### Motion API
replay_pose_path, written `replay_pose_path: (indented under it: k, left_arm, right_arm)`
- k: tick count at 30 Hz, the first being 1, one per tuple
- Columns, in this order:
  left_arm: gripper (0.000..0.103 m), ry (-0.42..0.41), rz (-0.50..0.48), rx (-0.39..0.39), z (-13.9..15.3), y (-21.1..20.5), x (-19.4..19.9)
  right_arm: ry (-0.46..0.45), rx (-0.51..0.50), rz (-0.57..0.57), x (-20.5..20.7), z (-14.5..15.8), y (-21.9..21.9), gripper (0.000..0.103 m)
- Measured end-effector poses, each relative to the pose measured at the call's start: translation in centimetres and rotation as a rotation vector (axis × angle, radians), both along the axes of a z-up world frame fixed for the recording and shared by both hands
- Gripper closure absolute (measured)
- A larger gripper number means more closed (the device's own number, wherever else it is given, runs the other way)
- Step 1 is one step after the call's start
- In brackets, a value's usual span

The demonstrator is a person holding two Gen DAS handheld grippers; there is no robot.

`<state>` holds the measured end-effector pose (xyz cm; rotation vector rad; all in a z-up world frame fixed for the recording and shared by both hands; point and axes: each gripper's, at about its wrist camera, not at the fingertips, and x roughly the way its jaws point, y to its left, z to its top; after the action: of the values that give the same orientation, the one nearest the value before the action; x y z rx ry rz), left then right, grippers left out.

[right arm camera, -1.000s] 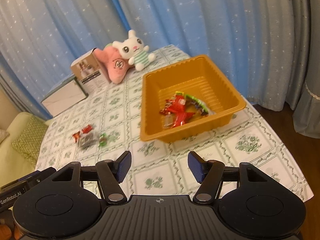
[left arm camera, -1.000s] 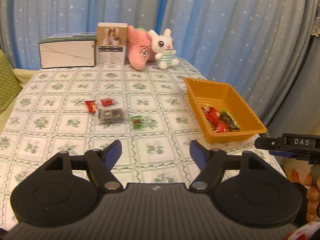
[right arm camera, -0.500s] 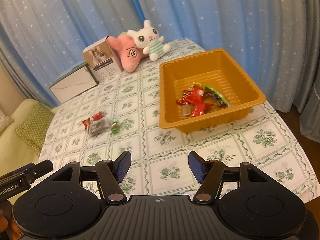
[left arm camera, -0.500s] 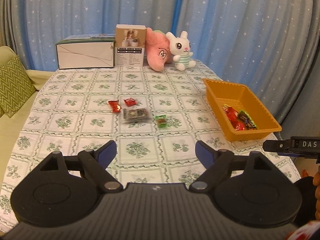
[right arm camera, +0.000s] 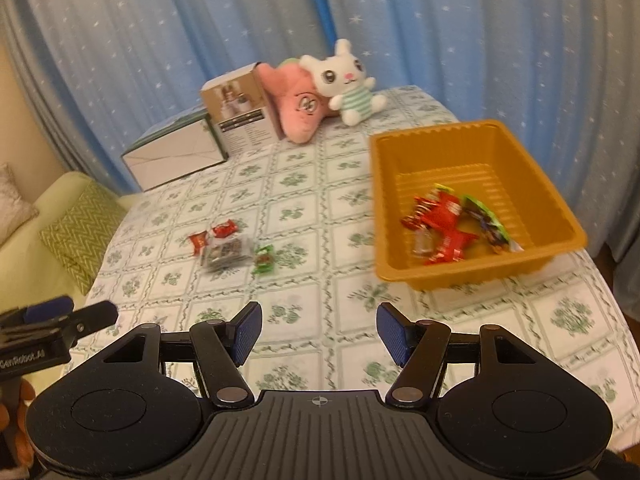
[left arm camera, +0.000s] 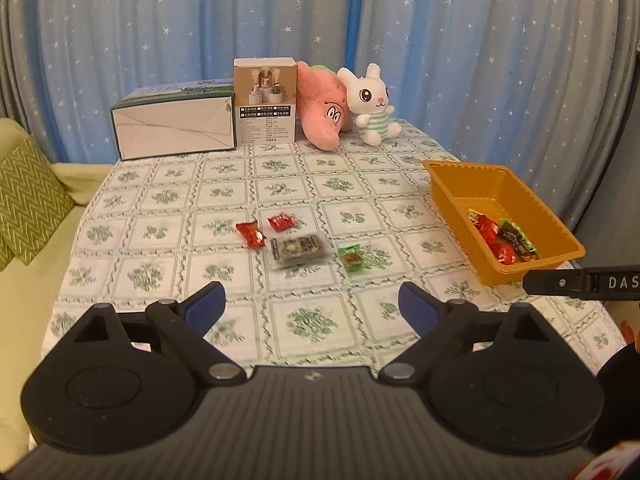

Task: Organize snacks
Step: 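Move both tools back toward the remaining snacks on the table, then grasp the clear nut packet with the left tool while the right tool grasps the green-wrapped candy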

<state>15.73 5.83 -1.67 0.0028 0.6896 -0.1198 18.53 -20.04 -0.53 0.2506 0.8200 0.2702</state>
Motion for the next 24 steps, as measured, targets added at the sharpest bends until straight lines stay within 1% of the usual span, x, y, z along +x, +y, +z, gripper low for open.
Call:
replay_pose_path:
  k: [2,6,10,14,16,19,21,24]
  left_arm:
    - [0.010,0.012,-0.009,0.005,-0.3,0.6,1.1]
    - [0.010,0.000,-0.046,0.065,-0.9,1.3,3.0]
    - [0.009,0.015,-0.088,0.066,-2.0,2.4,5.3]
    - [0.009,-0.002,-0.111,0.124,-3.6,3.0,7.4]
    - [0.009,-0.023,-0.112,0.119,-4.4,3.4,8.3]
    - [0.009,-0.026,-0.116,0.106,-5.6,4.1,9.8]
    - [0.009,-0.008,-0.130,0.100,-6.5,4.5,10.8]
    - [0.009,0.048,-0.140,0.096,-8.0,4.9,12.4]
  right_arm:
    - [-0.009,-0.011,0.021,0.6,-0.2,1.0,0.039]
    - [-0.016,-0.025,0.054,2.2,-0.9,2.8,0.039]
    - [-0.014,-0.041,0.078,4.0,-2.1,4.2,0.039]
    - [-0.010,-0.059,0.105,5.8,-3.7,5.7,0.039]
    - [-0.010,-0.065,0.109,6.6,-4.6,6.4,0.039]
    - [-0.008,-0.074,0.106,8.0,-5.8,7.2,0.039]
    - [-0.009,-0.077,0.110,8.9,-6.6,7.9,0.039]
    - [-0.014,-0.096,0.129,10.3,-7.8,8.9,0.040]
